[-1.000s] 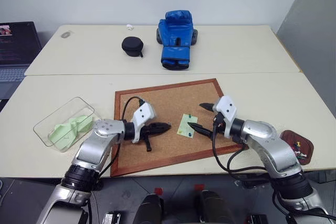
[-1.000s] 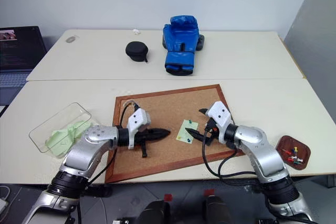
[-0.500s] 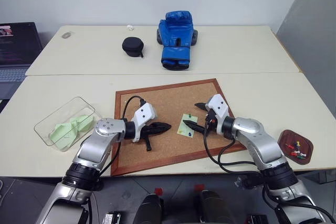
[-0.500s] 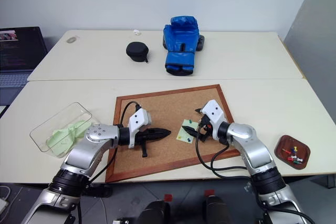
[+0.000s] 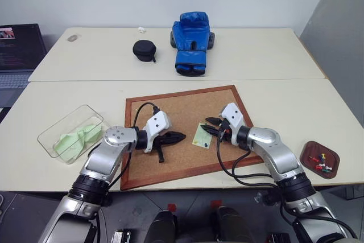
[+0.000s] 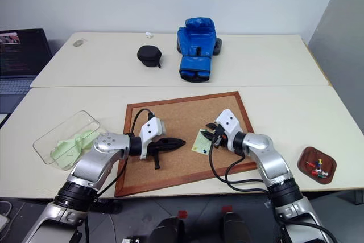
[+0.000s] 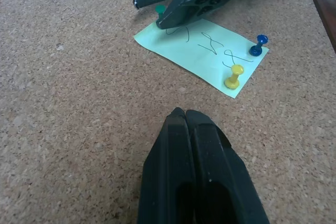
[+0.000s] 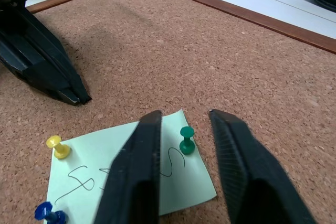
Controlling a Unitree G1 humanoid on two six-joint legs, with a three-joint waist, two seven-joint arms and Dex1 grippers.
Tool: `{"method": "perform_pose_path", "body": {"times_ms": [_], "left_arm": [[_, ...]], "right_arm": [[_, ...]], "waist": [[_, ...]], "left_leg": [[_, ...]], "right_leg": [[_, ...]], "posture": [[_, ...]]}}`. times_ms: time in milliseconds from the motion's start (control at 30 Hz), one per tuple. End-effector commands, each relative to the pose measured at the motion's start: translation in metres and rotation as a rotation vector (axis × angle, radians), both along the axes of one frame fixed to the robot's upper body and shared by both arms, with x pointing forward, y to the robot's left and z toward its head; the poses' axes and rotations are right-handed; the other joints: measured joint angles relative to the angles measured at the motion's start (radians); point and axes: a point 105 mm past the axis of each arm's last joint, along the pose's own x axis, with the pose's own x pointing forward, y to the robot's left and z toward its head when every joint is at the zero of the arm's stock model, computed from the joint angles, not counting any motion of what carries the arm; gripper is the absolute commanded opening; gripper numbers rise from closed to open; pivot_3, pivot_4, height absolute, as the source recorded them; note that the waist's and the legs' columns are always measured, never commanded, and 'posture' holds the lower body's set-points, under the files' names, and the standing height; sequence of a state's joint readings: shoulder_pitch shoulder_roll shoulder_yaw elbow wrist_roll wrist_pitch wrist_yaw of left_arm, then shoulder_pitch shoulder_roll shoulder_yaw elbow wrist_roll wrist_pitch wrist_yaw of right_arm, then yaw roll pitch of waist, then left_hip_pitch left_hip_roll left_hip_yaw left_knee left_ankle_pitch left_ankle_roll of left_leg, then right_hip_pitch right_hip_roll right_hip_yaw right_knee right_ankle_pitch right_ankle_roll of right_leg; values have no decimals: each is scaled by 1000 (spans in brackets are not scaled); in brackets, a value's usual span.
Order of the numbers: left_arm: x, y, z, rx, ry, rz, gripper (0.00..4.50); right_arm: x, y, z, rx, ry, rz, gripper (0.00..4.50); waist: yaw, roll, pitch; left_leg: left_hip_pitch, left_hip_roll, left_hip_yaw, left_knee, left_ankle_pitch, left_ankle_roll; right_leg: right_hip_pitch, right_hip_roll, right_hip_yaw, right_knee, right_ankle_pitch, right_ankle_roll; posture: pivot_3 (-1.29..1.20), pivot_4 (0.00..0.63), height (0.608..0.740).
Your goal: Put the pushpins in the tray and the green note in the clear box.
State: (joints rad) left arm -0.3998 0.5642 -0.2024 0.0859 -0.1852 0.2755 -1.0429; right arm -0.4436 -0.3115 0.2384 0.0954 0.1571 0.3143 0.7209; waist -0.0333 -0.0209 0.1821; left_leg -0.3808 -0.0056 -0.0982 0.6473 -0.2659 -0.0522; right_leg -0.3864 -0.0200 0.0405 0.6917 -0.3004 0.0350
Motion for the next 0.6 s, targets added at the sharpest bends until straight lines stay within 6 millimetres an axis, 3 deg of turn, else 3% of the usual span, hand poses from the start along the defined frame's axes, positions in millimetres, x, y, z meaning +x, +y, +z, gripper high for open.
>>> {"method": "perform_pose_path", "body": {"times_ms": [33, 100, 600], "left_arm": [[3, 2, 1, 20, -17, 15, 0], [3, 2, 1, 20, -17, 15, 0], [2, -2, 1, 19, 9, 18, 0]], "right_arm": [[1, 6, 11, 10, -48, 26, 473], [2, 5, 10, 4, -47, 24, 67], [-10, 3, 29, 80, -85, 78, 67]], "waist": [[0, 0, 0], [0, 0, 0], [0, 0, 0]], "left_leg": [[0, 0, 0, 0, 0, 0], [0, 0, 0, 0, 0, 0], [0, 0, -1, 0, 0, 0]], "right_leg": [[0, 0, 0, 0, 0, 0], [0, 0, 0, 0, 0, 0], [0, 0, 0, 0, 0, 0]], "posture": [[0, 150, 740], [0, 150, 740], [0, 150, 740]]}}
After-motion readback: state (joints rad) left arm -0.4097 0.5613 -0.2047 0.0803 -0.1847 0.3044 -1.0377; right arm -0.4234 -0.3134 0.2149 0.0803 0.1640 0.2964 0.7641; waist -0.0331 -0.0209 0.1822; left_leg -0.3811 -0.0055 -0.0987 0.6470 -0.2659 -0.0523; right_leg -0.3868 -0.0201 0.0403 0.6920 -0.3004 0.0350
